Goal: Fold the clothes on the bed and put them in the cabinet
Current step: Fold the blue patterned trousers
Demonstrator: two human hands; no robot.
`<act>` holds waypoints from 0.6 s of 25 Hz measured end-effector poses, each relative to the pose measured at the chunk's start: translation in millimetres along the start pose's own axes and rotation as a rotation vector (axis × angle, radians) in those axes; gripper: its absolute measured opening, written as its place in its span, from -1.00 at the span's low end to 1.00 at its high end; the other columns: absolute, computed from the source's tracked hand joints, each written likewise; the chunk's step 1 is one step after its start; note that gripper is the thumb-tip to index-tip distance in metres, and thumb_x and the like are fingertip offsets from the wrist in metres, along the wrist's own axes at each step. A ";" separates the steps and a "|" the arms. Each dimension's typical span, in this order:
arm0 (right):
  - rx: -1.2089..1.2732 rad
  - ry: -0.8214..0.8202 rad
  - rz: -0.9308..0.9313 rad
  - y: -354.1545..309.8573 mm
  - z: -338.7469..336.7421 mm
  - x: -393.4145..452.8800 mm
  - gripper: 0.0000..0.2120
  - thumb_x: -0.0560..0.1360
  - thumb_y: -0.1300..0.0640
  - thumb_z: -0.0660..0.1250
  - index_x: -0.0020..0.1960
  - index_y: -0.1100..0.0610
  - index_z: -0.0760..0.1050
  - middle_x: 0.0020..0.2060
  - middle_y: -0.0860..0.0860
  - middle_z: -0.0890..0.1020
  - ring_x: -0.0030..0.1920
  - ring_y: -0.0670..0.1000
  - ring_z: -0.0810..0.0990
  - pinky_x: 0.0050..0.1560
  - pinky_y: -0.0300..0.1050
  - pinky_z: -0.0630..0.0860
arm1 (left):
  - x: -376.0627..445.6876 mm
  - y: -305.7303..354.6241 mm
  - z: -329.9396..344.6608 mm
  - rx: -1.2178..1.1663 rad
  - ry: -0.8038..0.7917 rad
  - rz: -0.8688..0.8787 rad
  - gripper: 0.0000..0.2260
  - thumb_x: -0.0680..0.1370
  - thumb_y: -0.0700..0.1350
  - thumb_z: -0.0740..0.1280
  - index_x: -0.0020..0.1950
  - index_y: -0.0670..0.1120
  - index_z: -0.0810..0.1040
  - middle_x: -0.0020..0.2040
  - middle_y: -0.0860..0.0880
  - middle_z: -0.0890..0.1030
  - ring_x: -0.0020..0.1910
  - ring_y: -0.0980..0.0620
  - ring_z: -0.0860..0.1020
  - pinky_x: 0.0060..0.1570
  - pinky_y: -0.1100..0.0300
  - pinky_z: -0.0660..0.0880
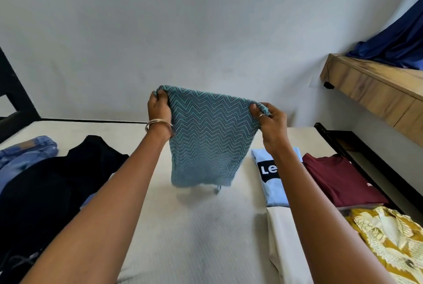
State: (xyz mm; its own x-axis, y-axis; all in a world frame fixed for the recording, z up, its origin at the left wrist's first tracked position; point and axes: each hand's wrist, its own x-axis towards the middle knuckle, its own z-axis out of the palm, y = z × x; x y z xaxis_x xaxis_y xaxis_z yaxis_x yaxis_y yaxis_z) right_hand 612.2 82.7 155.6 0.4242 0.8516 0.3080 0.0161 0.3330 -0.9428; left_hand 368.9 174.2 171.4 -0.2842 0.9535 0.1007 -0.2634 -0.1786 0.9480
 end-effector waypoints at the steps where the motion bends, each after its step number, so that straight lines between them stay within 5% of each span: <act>1: 0.001 -0.030 0.002 3.7 -6.5 -7.5 -0.94 0.52 0.23 0.41 -0.13 0.14 0.62 -0.27 0.04 0.59 -0.21 0.01 0.52 -0.18 -0.10 0.49 | -10.9 1.9 -5.2 -0.022 -0.015 -0.001 -0.75 0.64 -0.17 0.16 -0.23 -0.04 0.44 -0.29 0.01 0.48 -0.28 0.06 0.45 -0.20 0.22 0.44; 5: 0.052 -0.132 0.183 39.4 -38.0 -67.0 -0.94 0.45 0.15 0.45 -0.15 0.14 0.63 -0.30 0.00 0.66 -0.25 -0.03 0.61 -0.24 -0.16 0.56 | -69.2 -30.6 -51.1 0.071 -0.077 -0.044 -0.73 0.63 -0.25 0.15 -0.24 -0.06 0.45 -0.29 0.04 0.49 -0.30 0.16 0.45 -0.26 0.28 0.43; 10: -0.116 -0.387 0.714 133.8 -90.8 -179.6 -0.52 0.12 -0.15 0.66 -0.16 0.17 0.68 -0.18 0.18 0.65 -0.19 0.10 0.60 -0.18 -0.06 0.55 | -157.4 -135.4 -143.2 0.347 -0.149 -0.279 -0.73 0.63 -0.23 0.19 -0.24 -0.08 0.52 -0.26 0.01 0.58 -0.26 0.09 0.54 -0.21 0.20 0.49; 15: -0.301 -0.649 1.105 161.7 -115.6 -238.4 -0.76 0.33 0.05 0.56 -0.13 0.20 0.65 -0.18 0.15 0.66 -0.22 0.01 0.63 -0.18 -0.11 0.57 | -207.8 -204.9 -213.2 0.582 -0.271 -0.494 -0.77 0.43 0.04 0.30 -0.26 -0.09 0.61 -0.23 -0.06 0.66 -0.12 -0.09 0.59 0.06 -0.11 0.50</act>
State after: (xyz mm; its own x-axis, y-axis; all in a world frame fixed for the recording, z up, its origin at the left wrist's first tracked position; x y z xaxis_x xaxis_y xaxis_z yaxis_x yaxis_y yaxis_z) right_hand 618.4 -113.3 -85.0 -0.1640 0.6814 -0.7133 0.1788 -0.6906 -0.7008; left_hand 285.3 -39.1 -108.2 -0.0072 0.9284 -0.3715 0.2427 0.3620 0.9000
